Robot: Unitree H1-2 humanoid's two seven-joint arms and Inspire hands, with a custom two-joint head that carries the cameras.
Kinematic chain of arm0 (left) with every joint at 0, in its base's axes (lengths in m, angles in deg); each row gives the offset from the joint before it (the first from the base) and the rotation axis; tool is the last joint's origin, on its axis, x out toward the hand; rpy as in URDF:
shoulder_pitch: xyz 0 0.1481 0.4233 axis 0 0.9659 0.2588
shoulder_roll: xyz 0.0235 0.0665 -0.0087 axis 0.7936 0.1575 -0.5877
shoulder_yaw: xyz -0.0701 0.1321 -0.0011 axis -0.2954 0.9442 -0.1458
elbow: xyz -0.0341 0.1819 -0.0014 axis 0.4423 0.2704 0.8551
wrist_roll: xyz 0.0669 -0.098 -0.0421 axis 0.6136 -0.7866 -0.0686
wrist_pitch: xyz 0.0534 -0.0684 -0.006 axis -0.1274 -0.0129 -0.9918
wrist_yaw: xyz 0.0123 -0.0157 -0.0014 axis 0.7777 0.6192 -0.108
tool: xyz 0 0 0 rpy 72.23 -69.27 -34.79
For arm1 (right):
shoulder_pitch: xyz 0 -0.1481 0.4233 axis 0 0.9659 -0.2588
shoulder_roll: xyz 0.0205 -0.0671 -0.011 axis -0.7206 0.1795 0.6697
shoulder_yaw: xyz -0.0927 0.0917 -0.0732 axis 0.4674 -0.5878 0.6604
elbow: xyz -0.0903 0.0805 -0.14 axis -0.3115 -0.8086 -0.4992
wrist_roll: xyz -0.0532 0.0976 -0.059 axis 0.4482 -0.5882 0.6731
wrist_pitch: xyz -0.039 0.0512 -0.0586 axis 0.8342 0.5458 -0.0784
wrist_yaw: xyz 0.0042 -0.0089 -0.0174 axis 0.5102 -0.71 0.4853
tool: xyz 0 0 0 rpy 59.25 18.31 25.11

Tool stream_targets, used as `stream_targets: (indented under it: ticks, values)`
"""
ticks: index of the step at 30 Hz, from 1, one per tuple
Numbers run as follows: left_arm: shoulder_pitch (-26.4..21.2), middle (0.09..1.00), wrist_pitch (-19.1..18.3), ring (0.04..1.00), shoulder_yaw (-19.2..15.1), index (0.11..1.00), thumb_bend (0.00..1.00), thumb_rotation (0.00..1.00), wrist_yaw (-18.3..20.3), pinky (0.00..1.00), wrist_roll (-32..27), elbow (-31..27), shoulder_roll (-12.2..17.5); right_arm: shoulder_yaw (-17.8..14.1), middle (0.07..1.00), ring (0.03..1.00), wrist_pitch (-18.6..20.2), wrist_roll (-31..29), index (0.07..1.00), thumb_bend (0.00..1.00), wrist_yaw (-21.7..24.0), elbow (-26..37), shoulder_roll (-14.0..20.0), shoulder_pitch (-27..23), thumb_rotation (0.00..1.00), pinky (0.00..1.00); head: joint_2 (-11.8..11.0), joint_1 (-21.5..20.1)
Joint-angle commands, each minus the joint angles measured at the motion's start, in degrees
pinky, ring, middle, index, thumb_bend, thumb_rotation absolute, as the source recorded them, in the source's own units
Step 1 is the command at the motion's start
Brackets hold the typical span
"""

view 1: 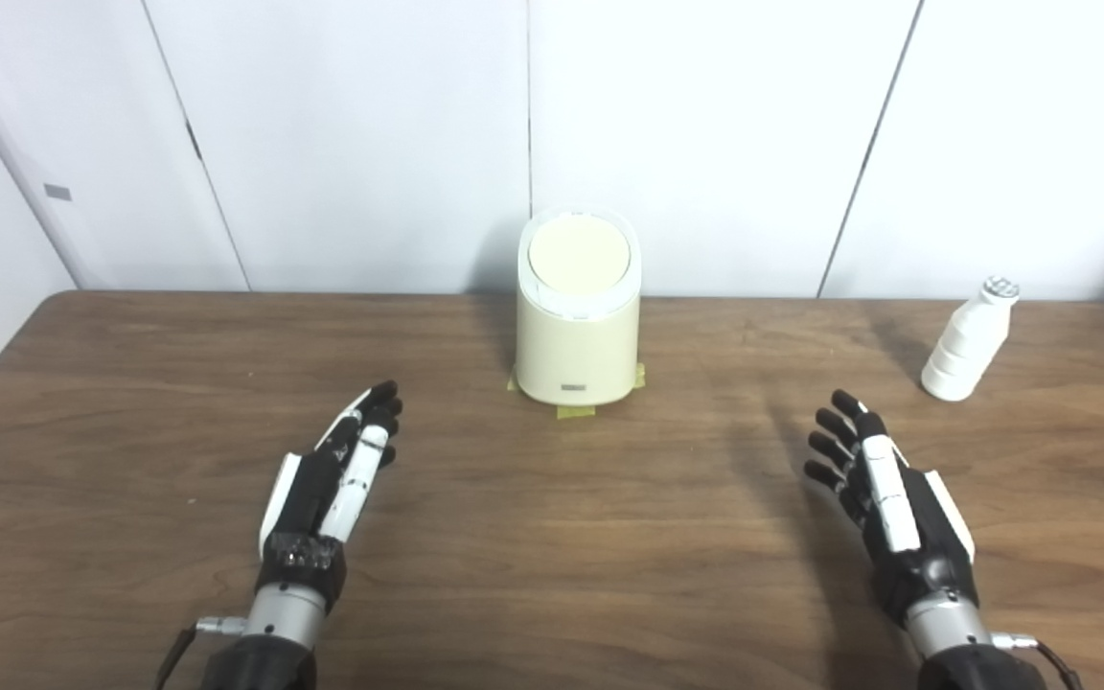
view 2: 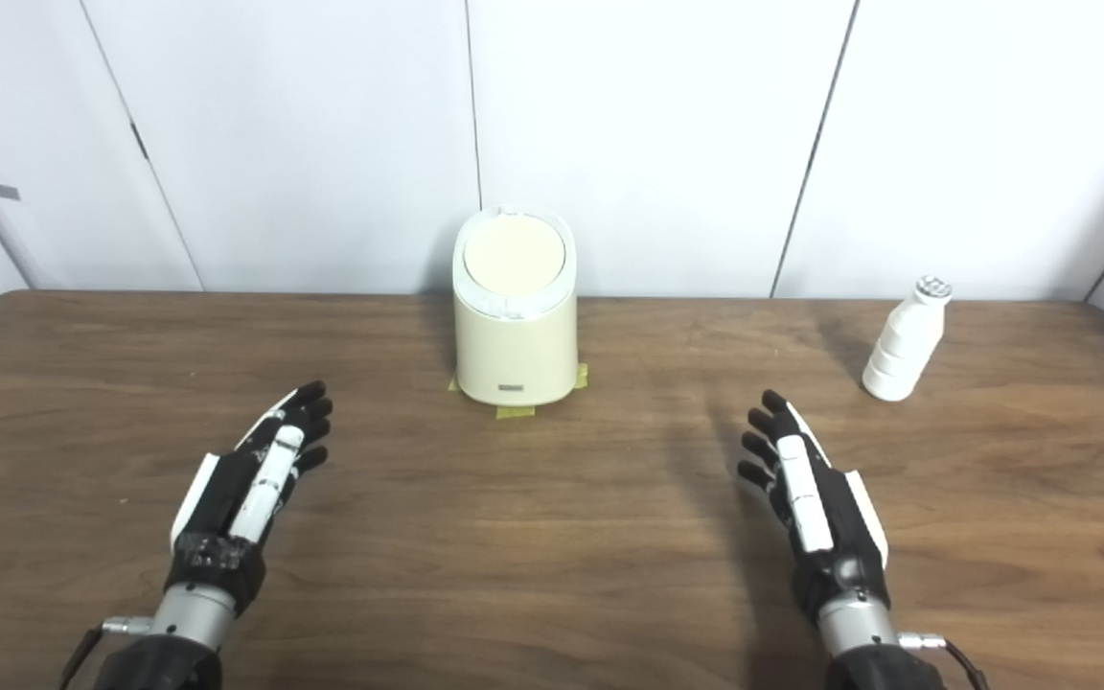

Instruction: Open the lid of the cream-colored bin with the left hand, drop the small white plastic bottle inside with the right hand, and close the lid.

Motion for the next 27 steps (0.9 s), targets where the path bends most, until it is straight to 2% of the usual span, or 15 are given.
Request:
stream_targets:
  ticks: [1, 17, 27]
  values:
    - [-1.35, 0.908, 1.77, 0.922, 0.07, 0.920, 0.39, 0.78, -0.07, 0.91, -0.28, -1.23, 0.33, -0.16, 0.912, 0.897, -1.74, -0.08, 0.919, 0.58, 0.26, 2.06, 0.39, -1.84, 0.92, 0.84, 0.00, 0.09]
    - [-1.35, 0.906, 1.46, 0.923, 0.03, 0.918, 0.39, 0.76, -0.03, 0.92, -0.54, -1.20, 0.16, 0.05, 0.908, 0.890, -1.85, 0.48, 0.915, 0.60, 0.18, 2.33, 0.66, -1.77, 0.93, 0.83, 0.09, 0.02]
    - [-0.75, 0.910, 2.57, 0.928, 0.74, 0.928, 0.38, 0.74, 0.57, 0.92, 0.59, -1.25, 1.28, 0.19, 0.913, 0.899, -1.70, -0.25, 0.923, 0.55, 0.26, 2.36, 0.00, -1.16, 0.92, 0.85, -1.91, 0.59]
